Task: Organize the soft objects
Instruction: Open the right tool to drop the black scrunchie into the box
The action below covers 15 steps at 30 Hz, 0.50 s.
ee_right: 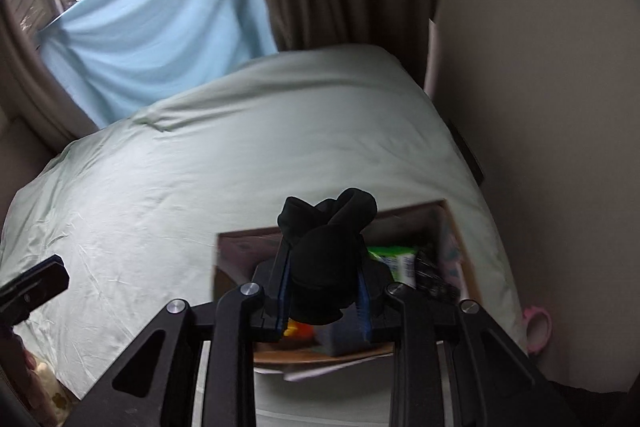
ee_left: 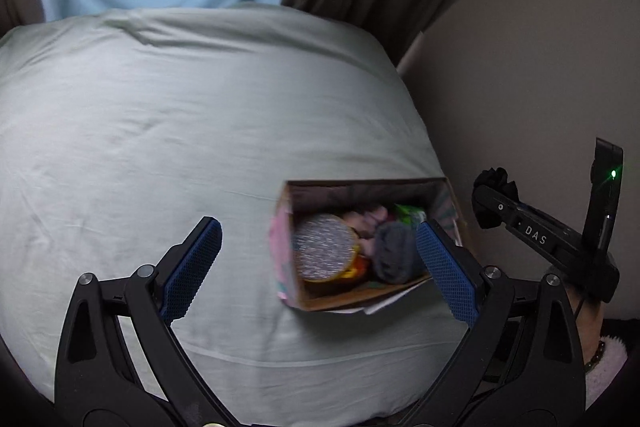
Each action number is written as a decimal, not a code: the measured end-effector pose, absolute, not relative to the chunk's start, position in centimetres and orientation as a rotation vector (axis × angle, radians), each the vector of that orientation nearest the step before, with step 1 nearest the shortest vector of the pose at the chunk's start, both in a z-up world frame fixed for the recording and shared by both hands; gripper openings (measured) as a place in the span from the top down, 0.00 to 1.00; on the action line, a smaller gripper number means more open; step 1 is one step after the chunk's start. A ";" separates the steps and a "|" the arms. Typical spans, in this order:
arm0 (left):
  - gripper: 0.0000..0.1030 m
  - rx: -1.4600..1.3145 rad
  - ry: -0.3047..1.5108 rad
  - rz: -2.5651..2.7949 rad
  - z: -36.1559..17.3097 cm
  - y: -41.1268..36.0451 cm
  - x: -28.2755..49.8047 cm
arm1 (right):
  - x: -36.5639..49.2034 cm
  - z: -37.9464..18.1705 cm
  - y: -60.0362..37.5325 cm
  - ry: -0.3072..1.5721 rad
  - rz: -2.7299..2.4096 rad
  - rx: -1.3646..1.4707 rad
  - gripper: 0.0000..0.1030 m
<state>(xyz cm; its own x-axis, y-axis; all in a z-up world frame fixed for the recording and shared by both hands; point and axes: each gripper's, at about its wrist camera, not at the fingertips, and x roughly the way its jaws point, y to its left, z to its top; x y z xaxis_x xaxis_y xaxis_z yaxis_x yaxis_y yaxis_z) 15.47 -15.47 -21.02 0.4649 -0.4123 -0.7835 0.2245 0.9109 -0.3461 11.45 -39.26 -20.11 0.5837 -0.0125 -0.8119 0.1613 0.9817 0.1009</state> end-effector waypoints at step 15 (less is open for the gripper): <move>0.05 -0.140 1.214 -0.418 -28.0 -24.7 17.0 | 15.0 -28.3 -45.8 1.177 -0.063 0.409 0.76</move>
<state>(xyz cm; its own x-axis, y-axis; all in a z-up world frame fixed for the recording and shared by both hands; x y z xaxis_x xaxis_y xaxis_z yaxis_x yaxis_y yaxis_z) 16.98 -24.67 -27.98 0.2839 -0.3847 -0.8783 0.2369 0.9157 -0.3245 14.99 -45.79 -28.30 0.3913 0.1627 -0.9058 0.2592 0.9249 0.2781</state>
